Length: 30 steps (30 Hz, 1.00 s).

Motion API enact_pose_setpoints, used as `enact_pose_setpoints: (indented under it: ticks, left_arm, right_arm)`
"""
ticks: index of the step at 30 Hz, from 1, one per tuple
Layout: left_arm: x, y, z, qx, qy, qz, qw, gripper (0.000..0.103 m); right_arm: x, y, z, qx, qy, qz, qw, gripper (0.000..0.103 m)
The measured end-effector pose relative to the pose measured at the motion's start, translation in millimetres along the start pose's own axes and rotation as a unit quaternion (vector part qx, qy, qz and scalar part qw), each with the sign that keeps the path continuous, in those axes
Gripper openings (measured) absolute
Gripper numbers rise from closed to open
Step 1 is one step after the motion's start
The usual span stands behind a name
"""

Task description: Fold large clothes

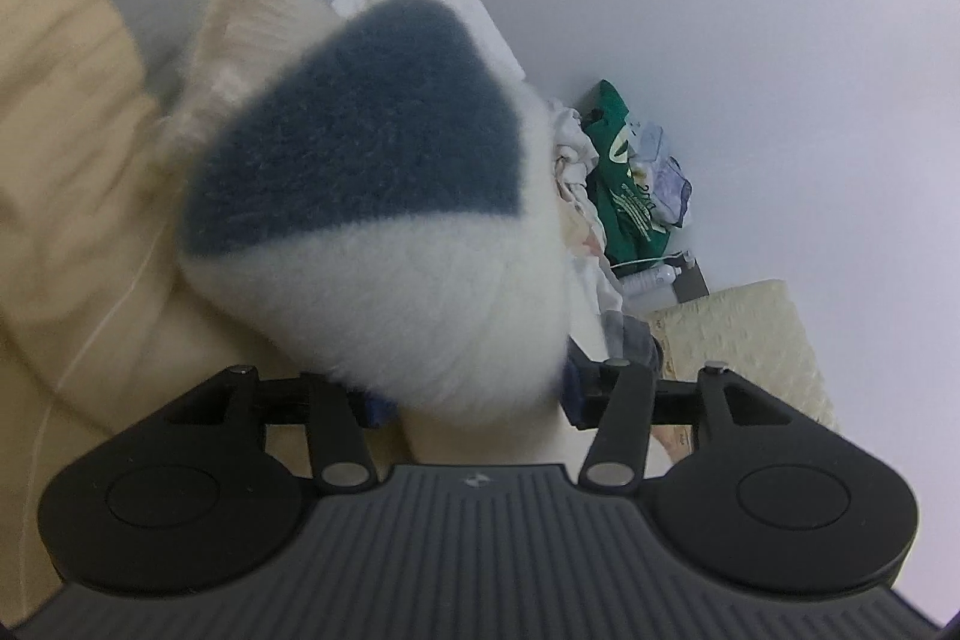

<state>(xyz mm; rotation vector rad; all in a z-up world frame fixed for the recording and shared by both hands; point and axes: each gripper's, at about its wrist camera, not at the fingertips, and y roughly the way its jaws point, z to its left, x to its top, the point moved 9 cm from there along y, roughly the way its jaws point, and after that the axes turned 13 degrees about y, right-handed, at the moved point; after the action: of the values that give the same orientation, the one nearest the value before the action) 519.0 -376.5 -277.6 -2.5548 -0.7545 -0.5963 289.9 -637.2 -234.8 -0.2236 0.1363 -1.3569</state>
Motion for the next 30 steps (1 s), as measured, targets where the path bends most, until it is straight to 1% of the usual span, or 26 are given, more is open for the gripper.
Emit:
enact_pose_setpoints:
  ticks: [1,2,4,7,8,9,10,11,13,14,16,18,19,21,23,24,27,30]
  left_arm:
    - [-1,-2,3,0.002,-0.014,0.0,0.9999,0.06]
    - [-4,-20,0,0.003,-0.022,0.0,0.9998,0.062]
    - [-10,-17,5,0.006,-0.031,0.0,0.9995,0.065]
    - [-9,-19,3,0.019,-0.041,0.006,0.999,0.069]
    - [-13,-22,2,0.023,-0.045,0.009,0.9987,0.072]
    - [-14,-26,1,0.032,-0.046,0.013,0.9983,0.08]
    - [-17,-34,-1,0.047,-0.04,0.018,0.9979,0.083]
    - [-16,-38,-3,0.065,-0.028,0.019,0.9973,0.085]
    - [-17,-50,-7,0.078,-0.01,0.022,0.9967,0.085]
    - [-18,-58,-10,0.091,0.002,0.024,0.9956,0.085]
    - [-18,-76,-20,0.11,0.036,0.02,0.9931,0.085]
    - [-13,-97,-37,0.135,0.08,0.008,0.9875,0.085]
    - [-12,-104,-44,0.143,0.095,0.008,0.9851,0.085]
    - [-7,-122,-66,0.148,0.122,0.006,0.9815,0.085]
    - [1,-148,-94,0.149,0.152,-0.007,0.9771,0.085]
    - [-1,-167,-110,0.148,0.167,-0.012,0.9747,0.085]
    - [7,-201,-153,0.141,0.207,-0.03,0.9675,0.085]
    - [12,-239,-197,0.131,0.244,-0.04,0.96,0.085]
  right_arm:
    - [-1,0,-4,0.005,-0.003,-0.002,1.0,0.061]
    - [-1,0,-7,0.013,-0.006,-0.004,1.0,0.062]
    - [-1,3,-10,0.017,-0.007,-0.009,1.0,0.063]
    - [-2,1,-10,0.01,-0.004,-0.009,1.0,0.064]
    - [-3,0,-9,0.006,-0.002,-0.008,1.0,0.064]
    - [-1,2,-8,-0.002,0.0,-0.006,1.0,0.065]
    - [-1,-1,-6,-0.015,-0.004,-0.007,1.0,0.066]
    - [-2,-4,-3,-0.027,-0.01,-0.012,1.0,0.066]
    - [-7,-12,1,-0.05,-0.024,-0.022,0.998,0.066]
    - [-11,-18,1,-0.059,-0.029,-0.025,0.997,0.066]
    - [-21,-31,4,-0.085,-0.05,-0.031,0.995,0.066]
    - [-31,-47,10,-0.113,-0.086,-0.035,0.989,0.066]
    - [-36,-53,12,-0.12,-0.099,-0.036,0.987,0.066]
    - [-48,-64,20,-0.135,-0.125,-0.028,0.983,0.066]
    - [-60,-78,38,-0.128,-0.15,-0.023,0.98,0.066]
    - [-66,-85,52,-0.12,-0.165,-0.023,0.979,0.066]
    - [-81,-107,98,-0.093,-0.207,-0.03,0.973,0.066]
    - [-99,-132,149,-0.067,-0.259,-0.037,0.963,0.066]
